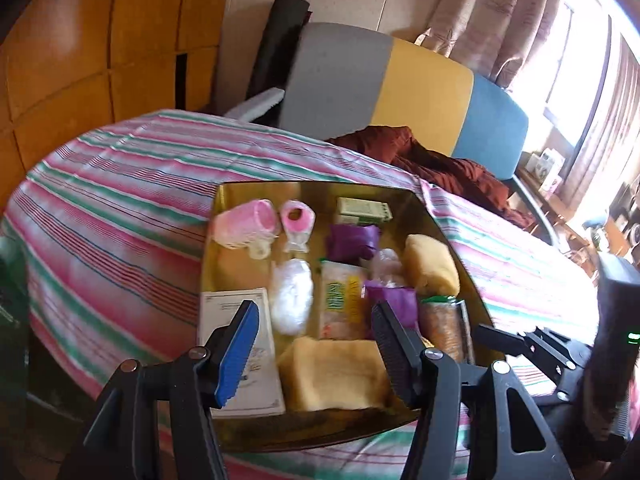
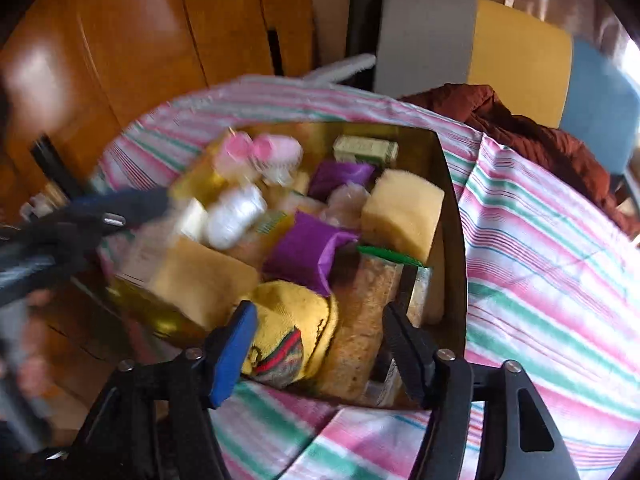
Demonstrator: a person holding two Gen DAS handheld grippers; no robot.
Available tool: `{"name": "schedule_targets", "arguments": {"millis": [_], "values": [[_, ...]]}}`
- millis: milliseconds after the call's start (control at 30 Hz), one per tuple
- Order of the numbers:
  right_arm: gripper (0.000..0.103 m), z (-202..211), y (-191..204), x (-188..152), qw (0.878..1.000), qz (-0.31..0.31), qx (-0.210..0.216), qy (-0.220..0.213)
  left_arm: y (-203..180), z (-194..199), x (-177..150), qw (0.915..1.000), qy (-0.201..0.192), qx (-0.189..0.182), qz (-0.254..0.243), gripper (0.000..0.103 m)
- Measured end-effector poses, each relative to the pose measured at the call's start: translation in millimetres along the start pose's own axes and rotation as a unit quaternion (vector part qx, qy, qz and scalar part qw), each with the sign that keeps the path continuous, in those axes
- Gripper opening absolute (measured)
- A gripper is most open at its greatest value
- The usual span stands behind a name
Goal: Organize objects
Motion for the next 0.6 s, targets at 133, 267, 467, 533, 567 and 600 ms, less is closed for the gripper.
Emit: {"name": "schedule_targets", "arguments": {"millis": [133, 267, 467, 533, 567, 600], "values": [[0.064, -8, -5, 1, 1.0, -0.009, -0.008, 0.003, -4, 8, -5, 0.9993, -0.018, 0.026, -0.021, 0.06], [0.067, -7, -9, -2, 1.0, -0.026, 0.003, 0.003, -10, 11, -9, 0.9982, -0.027, 0.042, -0.032, 0.06], [0.079, 7, -6, -5, 0.999, -0.038, -0.002, -0.013, -19, 20, -12, 0.9963, -0.045, 0.056, -0.046, 0.066], [0.086, 13, -7, -5, 0.999, -0.044, -0.006, -0.025, -22, 23, -13, 0.9961, -0.048, 0.057, -0.048, 0.067], [0.088, 17, -7, -5, 0.998, -0.046, -0.009, -0.032, -23, 24, -13, 0.996, -0.048, 0.058, -0.048, 0.067], [0.089, 20, -9, -4, 0.998, -0.048, -0.012, -0.038, -24, 25, -14, 0.9958, -0.05, 0.06, -0.048, 0.067]]}}
Point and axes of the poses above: each gripper's, at about its wrist camera, not at the fingertips, and z roughly against the way its jaws point, y to its left, x to its top, the point moved 3 cm from there along -z, roughly the way its jaws point, and after that the axes turned 4 degrees about z, right-handed, at the moved point
